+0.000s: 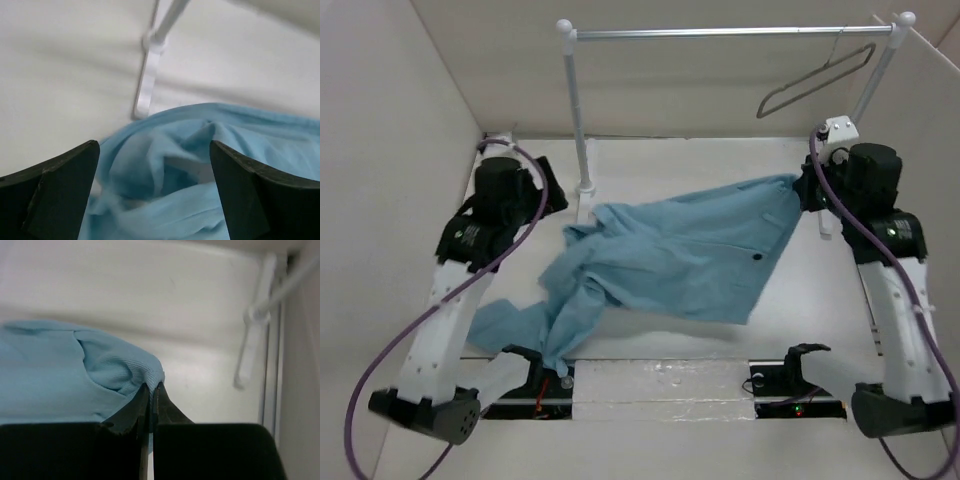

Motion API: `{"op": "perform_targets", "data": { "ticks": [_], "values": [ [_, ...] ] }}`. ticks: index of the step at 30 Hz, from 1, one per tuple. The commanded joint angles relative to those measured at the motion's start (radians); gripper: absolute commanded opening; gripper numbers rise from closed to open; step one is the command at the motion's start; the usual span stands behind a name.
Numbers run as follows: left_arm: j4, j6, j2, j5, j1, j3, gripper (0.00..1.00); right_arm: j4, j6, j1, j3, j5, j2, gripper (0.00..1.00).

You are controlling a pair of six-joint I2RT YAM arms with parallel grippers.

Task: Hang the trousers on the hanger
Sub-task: Fold the trousers

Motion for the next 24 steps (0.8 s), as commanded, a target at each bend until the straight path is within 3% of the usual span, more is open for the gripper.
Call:
{"op": "perform_targets", "data": {
  "ticks": [1,4,5,6,9,10,11,12,14,17,20,21,24],
  "values": [
    [0.110,-0.002,0.101,0.165,0.000,-0.134,0.89,0.324,0.007,-0.245,-0.259,0.021,0.063,0.00],
    [0.146,-0.031,0.164,0.110,0.000,-0.169,0.87,0.376,0.019,-0.301,-0.289,0.088,0.216,0.69],
    [0.155,-0.047,0.167,0.038,0.000,-0.190,0.85,0.345,0.012,-0.301,-0.235,0.076,0.261,0.87],
    [0.167,-0.073,0.164,0.015,0.000,-0.204,0.84,0.325,0.001,-0.286,-0.207,0.069,0.298,0.90],
    [0.190,-0.099,0.170,-0.019,0.009,-0.278,0.84,0.302,-0.043,-0.159,-0.208,0.058,0.300,0.87],
    [0.192,-0.125,0.190,-0.024,0.026,-0.319,0.84,0.313,-0.046,-0.077,-0.264,0.058,0.245,0.73],
    [0.193,-0.157,0.241,0.026,0.053,-0.406,0.81,0.348,-0.027,0.050,-0.392,0.024,0.132,0.01],
    [0.193,-0.157,0.242,0.027,0.054,-0.407,0.81,0.348,-0.027,0.051,-0.394,0.024,0.131,0.00],
    [0.256,-0.182,0.256,0.059,0.054,-0.488,0.80,0.403,-0.023,0.169,-0.531,-0.067,0.106,0.00],
    [0.452,-0.197,0.271,0.244,0.054,-0.587,0.78,0.446,0.010,0.345,-0.654,-0.041,0.043,0.00],
    [0.578,-0.225,0.337,0.333,0.054,-0.614,0.63,0.456,0.038,0.447,-0.694,-0.027,0.046,0.15],
    [0.595,-0.229,0.381,0.352,0.054,-0.612,0.58,0.460,0.047,0.462,-0.699,-0.034,0.049,0.25],
    [0.638,-0.229,0.449,0.320,0.032,-0.612,0.53,0.465,0.073,0.499,-0.716,-0.025,0.050,0.34]
  ]
}}
